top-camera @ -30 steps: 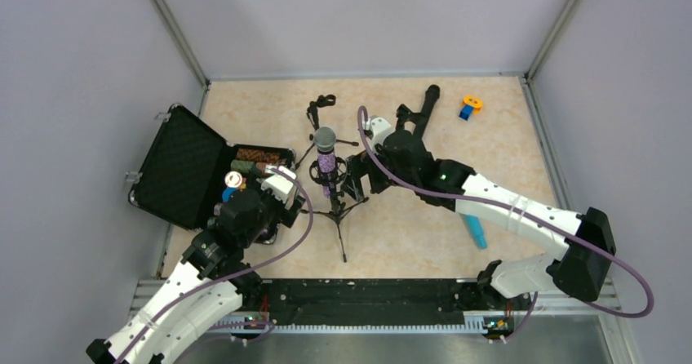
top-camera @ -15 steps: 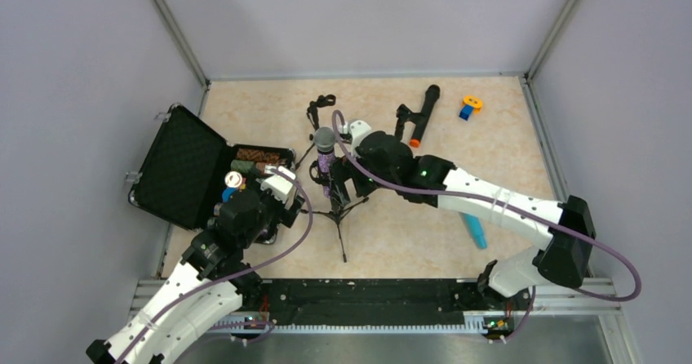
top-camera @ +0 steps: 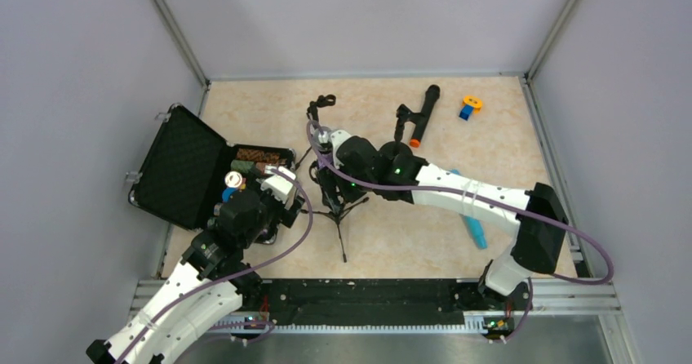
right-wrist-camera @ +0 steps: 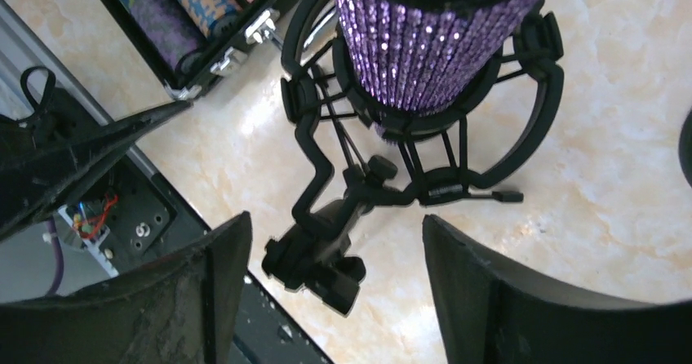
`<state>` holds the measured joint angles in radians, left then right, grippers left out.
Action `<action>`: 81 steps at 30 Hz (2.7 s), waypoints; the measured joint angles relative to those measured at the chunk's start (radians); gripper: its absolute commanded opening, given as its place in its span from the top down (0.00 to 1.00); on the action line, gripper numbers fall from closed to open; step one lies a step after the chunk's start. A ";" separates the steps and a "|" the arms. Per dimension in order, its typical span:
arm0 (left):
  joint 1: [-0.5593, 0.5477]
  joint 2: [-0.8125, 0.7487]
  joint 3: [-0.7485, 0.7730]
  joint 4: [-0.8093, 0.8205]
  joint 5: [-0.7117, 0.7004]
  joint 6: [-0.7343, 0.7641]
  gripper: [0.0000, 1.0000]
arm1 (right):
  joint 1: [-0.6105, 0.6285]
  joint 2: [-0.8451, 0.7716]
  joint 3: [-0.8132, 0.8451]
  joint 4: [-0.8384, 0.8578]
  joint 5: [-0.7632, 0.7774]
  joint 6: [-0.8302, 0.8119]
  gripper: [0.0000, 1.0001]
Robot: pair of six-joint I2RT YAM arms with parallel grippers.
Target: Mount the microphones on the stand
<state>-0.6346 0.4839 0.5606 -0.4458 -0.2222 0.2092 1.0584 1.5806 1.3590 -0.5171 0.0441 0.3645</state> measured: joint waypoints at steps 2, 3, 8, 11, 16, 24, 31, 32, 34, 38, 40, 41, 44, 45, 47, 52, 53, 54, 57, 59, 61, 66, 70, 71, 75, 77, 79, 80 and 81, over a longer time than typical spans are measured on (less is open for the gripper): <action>0.000 0.000 0.000 0.000 0.000 0.000 0.06 | 0.000 0.026 0.011 0.000 -0.002 0.002 0.34; 0.000 0.000 0.000 0.000 0.000 0.000 0.06 | 0.000 0.032 0.016 0.000 -0.004 0.003 0.37; 0.000 0.000 0.000 0.000 0.000 0.000 0.06 | 0.000 0.051 0.019 0.005 -0.004 0.005 0.58; 0.000 0.000 -0.001 0.000 0.000 0.000 0.06 | 0.005 0.051 0.019 0.021 -0.006 0.011 0.73; 0.000 -0.004 -0.003 0.000 0.000 0.002 0.06 | 0.005 0.050 0.015 0.034 0.005 0.011 0.95; 0.000 -0.005 -0.004 0.001 0.000 0.003 0.06 | 0.006 -0.004 -0.062 0.103 0.035 0.004 1.00; 0.000 -0.005 -0.006 0.001 0.000 0.003 0.06 | 0.006 -0.092 -0.134 0.145 0.091 -0.003 0.99; 0.000 -0.005 -0.006 0.001 0.000 0.003 0.06 | 0.006 -0.101 -0.136 0.151 0.098 -0.006 0.99; 0.000 -0.005 -0.006 0.001 0.000 0.003 0.06 | 0.006 -0.117 -0.137 0.164 0.113 -0.017 1.00; 0.000 -0.011 -0.007 0.001 0.000 0.003 0.06 | 0.006 -0.147 -0.143 0.203 0.129 -0.032 1.00; 0.000 -0.012 -0.007 0.002 0.001 0.003 0.06 | 0.006 -0.162 -0.152 0.227 0.132 -0.040 1.00; 0.000 -0.013 -0.008 0.002 0.001 0.003 0.06 | 0.006 -0.172 -0.160 0.244 0.134 -0.043 1.00; 0.000 -0.013 -0.008 0.003 0.001 0.003 0.06 | 0.006 -0.196 -0.176 0.278 0.138 -0.050 1.00; 0.000 -0.013 -0.008 0.003 0.001 0.003 0.06 | 0.006 -0.204 -0.183 0.291 0.140 -0.051 1.00; 0.000 -0.013 -0.008 0.003 0.001 0.003 0.06 | 0.006 -0.227 -0.208 0.326 0.148 -0.057 1.00; 0.000 -0.016 -0.008 0.003 0.001 0.003 0.06 | 0.005 -0.274 -0.260 0.396 0.156 -0.066 1.00; 0.000 -0.018 -0.008 0.004 0.001 0.003 0.06 | 0.002 -0.279 -0.265 0.408 0.153 -0.067 1.00; 0.000 -0.018 -0.008 0.005 0.002 0.003 0.06 | -0.002 -0.283 -0.268 0.421 0.149 -0.069 1.00; 0.000 -0.018 -0.008 0.004 0.005 0.003 0.06 | -0.014 -0.291 -0.273 0.455 0.132 -0.071 1.00; 0.000 -0.018 -0.008 0.004 0.005 0.003 0.06 | -0.029 -0.296 -0.273 0.488 0.111 -0.076 1.00; 0.000 -0.018 -0.008 0.005 0.005 0.003 0.06 | -0.044 -0.303 -0.273 0.506 0.097 -0.084 1.00; 0.000 -0.018 -0.008 0.005 0.005 0.003 0.06 | -0.085 -0.314 -0.270 0.548 0.072 -0.120 1.00; 0.000 -0.018 -0.008 0.004 0.005 0.003 0.06 | -0.112 -0.314 -0.254 0.546 0.058 -0.156 1.00; 0.000 -0.018 -0.008 0.005 0.005 0.003 0.06 | -0.119 -0.314 -0.244 0.542 0.055 -0.164 1.00; 0.000 -0.022 -0.008 0.005 0.005 0.003 0.06 | -0.147 -0.309 -0.190 0.536 0.036 -0.190 1.00; 0.000 -0.025 -0.008 0.005 0.005 0.003 0.06 | -0.159 -0.300 -0.156 0.539 0.023 -0.199 1.00; 0.000 -0.026 -0.008 0.005 0.005 0.003 0.06 | -0.169 -0.283 -0.119 0.544 0.008 -0.208 1.00; 0.000 -0.027 -0.008 0.005 0.005 0.003 0.06 | -0.174 -0.273 -0.102 0.550 0.001 -0.212 1.00; 0.000 -0.029 -0.009 0.005 0.005 0.003 0.06 | -0.180 -0.260 -0.085 0.554 -0.006 -0.216 1.00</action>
<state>-0.6346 0.4553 0.5514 -0.4408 -0.2169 0.2127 0.8787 1.3205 1.2739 0.0372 0.0376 0.1490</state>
